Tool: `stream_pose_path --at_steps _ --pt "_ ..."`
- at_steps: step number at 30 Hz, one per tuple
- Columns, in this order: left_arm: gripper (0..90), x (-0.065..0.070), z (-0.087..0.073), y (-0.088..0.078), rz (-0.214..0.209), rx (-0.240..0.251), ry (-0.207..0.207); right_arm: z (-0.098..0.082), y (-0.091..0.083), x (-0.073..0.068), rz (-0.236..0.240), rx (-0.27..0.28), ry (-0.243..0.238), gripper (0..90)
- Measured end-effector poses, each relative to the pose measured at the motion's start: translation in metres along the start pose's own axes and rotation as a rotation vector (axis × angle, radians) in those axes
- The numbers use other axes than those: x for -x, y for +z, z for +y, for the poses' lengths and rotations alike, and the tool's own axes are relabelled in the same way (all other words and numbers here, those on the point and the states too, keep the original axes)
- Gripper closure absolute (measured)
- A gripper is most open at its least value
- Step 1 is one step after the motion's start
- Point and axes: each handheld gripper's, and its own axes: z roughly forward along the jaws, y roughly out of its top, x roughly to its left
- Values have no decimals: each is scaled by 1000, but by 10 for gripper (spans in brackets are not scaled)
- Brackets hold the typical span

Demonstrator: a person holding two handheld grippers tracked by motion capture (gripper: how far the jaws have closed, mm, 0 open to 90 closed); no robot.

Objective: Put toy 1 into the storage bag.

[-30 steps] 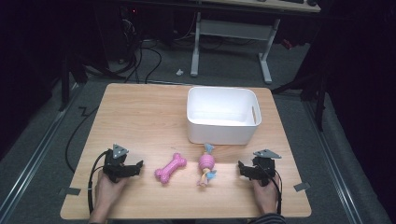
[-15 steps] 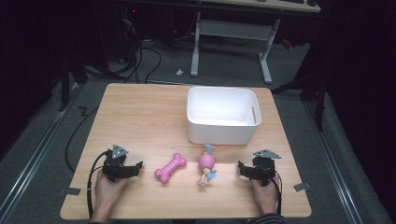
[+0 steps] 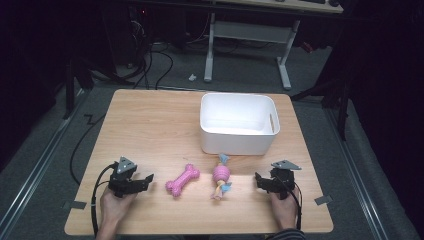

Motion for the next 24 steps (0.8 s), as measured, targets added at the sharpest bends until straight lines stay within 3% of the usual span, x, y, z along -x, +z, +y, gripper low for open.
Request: stream_pose_path --at_steps 10,16,24 --pt "270 14 11 -9 -47 -4 21 0 0 0 1 1 -3 168" --pt "274 27 23 -13 -62 -11 63 0 0 0 2 2 -6 176" --pt "301 47 36 -13 -115 -23 111 0 -1 0 3 3 -7 184"
